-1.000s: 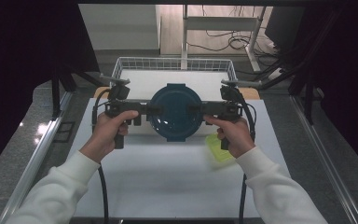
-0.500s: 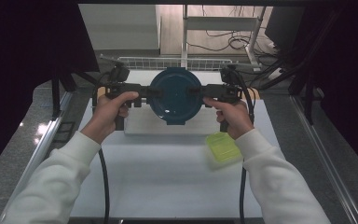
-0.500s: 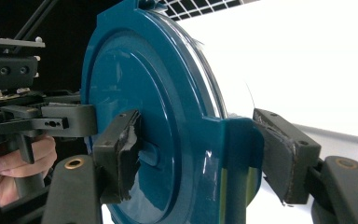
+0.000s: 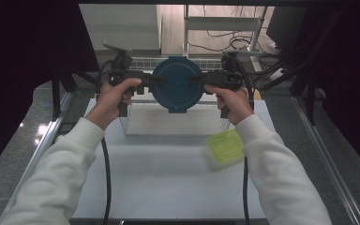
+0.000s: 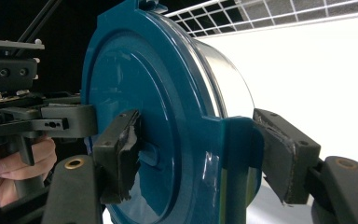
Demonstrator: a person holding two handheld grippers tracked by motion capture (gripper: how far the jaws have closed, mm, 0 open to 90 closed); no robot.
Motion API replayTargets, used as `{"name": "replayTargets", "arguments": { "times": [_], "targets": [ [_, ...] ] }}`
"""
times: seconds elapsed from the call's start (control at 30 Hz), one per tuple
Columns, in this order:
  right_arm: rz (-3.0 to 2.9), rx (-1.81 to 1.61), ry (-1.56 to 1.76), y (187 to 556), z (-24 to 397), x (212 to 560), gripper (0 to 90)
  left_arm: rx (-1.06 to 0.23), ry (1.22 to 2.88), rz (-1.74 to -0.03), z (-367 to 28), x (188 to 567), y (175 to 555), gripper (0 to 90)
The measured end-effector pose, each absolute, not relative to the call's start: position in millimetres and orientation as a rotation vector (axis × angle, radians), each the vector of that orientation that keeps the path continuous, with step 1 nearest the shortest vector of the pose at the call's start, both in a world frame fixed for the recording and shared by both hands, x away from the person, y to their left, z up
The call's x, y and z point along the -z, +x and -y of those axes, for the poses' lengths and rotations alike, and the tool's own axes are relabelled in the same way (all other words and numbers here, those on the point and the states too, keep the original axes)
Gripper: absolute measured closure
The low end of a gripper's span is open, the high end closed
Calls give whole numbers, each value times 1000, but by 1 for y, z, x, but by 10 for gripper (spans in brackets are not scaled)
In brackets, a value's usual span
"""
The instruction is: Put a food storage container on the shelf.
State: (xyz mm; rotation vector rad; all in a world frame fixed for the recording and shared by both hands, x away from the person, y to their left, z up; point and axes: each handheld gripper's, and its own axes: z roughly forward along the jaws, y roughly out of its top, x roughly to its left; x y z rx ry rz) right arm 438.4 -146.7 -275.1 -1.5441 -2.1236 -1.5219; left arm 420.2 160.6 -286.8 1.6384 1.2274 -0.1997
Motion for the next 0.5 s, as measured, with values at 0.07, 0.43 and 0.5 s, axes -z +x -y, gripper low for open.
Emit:
{"name": "replayTargets", "arguments": {
  "times": [0.07,0.43,0.5],
  "targets": [
    [2124,1523,-1546,441,147,274,344,197,1640,-1227,-161,286,424,398],
    [2146,1527,-1549,459,145,264,344,205,1613,-1220,-163,282,440,398],
    [2143,1526,-1553,461,144,263,344,206,1609,-1221,-163,283,442,397]
  ]
}}
